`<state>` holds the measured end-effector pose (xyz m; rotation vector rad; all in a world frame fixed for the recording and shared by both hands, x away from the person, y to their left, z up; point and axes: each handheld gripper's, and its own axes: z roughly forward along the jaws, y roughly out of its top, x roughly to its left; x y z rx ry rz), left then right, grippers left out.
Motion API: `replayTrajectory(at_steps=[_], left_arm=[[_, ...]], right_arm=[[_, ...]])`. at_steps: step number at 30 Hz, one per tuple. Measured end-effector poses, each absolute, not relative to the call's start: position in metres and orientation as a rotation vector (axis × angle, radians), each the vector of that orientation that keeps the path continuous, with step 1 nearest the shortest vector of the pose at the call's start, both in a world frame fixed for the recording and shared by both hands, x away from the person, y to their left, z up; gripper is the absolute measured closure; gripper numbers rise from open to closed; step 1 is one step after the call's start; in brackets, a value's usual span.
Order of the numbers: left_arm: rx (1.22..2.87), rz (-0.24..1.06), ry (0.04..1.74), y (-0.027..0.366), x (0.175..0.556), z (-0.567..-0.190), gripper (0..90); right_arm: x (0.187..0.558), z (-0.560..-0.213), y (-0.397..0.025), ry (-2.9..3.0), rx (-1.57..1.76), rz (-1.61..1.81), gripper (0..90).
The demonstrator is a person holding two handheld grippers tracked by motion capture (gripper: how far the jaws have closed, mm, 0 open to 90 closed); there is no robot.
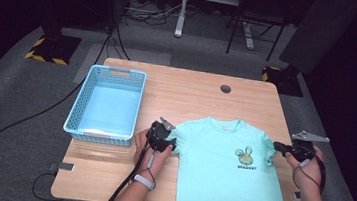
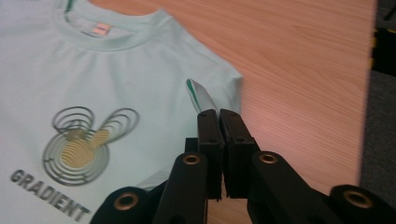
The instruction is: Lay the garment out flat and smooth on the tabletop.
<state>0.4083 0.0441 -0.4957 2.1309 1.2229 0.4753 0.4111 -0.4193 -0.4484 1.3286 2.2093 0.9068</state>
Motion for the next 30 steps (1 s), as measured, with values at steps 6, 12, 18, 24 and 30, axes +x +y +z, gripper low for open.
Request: replayTrajectory(at_steps=[6, 12, 18, 24, 30], left_arm=[[2.114, 0.488, 1.196, 0.043, 0.404, -0.490, 35.6], [2.088, 0.490, 1.145, 0.035, 0.396, -0.476, 33.8], [2.115, 0.465, 1.061, 0.019, 0.379, -0.468, 31.2], [2.174, 0.418, 0.932, -0.011, 0.355, -0.466, 30.3], [2.259, 0.316, 0.823, -0.044, 0.336, -0.483, 30.2]], right_arm=[[0.394, -0.446, -0.464, 2.037, 1.477, 0.820, 63.7], [0.393, -0.444, -0.444, 2.132, 1.340, 0.870, 57.7], [0.379, -0.456, -0.413, 2.255, 1.210, 0.961, 47.0], [0.357, -0.457, -0.400, 2.334, 1.112, 0.992, 35.5], [0.334, -0.474, -0.378, 2.472, 0.997, 1.025, 33.7]])
